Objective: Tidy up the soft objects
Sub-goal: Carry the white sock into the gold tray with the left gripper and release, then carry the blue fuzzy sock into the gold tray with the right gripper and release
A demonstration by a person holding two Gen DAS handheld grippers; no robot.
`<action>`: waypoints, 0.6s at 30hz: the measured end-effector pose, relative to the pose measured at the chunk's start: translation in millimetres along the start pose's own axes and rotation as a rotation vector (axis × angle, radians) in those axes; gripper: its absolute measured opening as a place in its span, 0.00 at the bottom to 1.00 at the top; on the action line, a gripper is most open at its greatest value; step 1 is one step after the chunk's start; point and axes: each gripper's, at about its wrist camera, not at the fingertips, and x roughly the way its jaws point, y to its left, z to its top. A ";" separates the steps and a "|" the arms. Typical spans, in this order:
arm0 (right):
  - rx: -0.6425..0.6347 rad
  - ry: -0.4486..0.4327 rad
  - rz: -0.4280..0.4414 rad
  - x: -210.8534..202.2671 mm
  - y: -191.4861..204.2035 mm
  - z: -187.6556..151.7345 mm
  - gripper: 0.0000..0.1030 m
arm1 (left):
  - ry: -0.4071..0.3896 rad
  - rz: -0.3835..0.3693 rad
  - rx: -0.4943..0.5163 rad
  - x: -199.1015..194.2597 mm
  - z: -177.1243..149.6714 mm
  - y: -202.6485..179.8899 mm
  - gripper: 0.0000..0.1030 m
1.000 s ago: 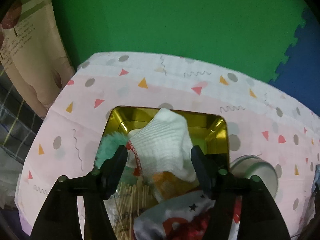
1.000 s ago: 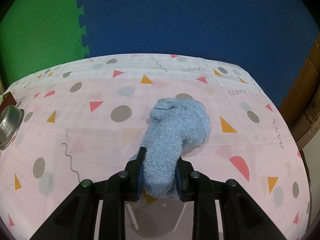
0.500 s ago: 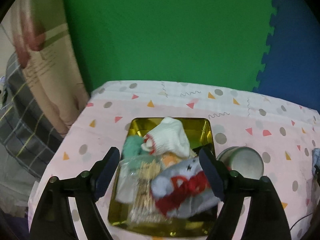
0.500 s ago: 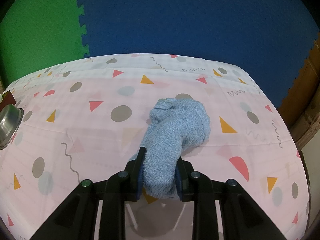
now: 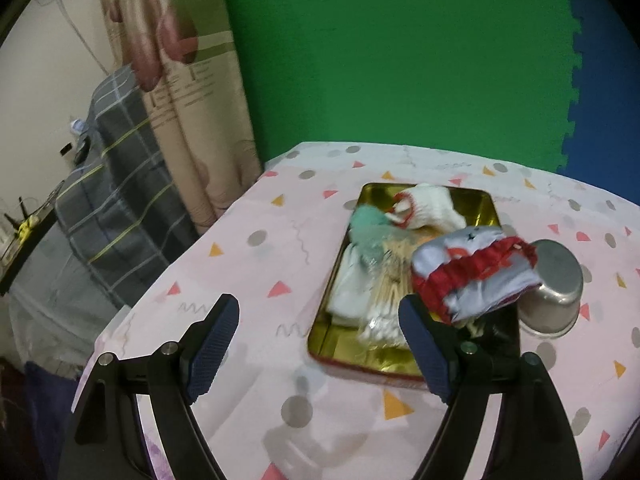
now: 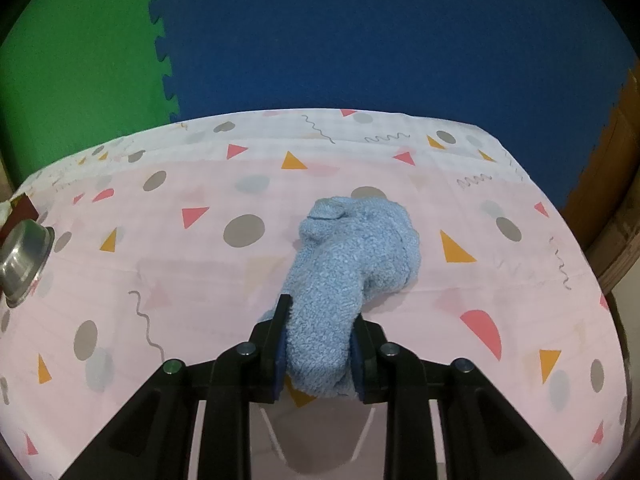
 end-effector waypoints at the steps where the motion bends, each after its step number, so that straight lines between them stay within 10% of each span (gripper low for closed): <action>1: 0.006 0.000 0.003 -1.4 0.0 -0.2 0.23 | -0.003 0.004 -0.003 -0.6 -2.8 1.6 0.77; 18: -0.069 -0.044 0.062 -41.7 55.2 13.6 0.23 | 0.016 0.024 -0.038 5.9 -24.0 3.2 0.78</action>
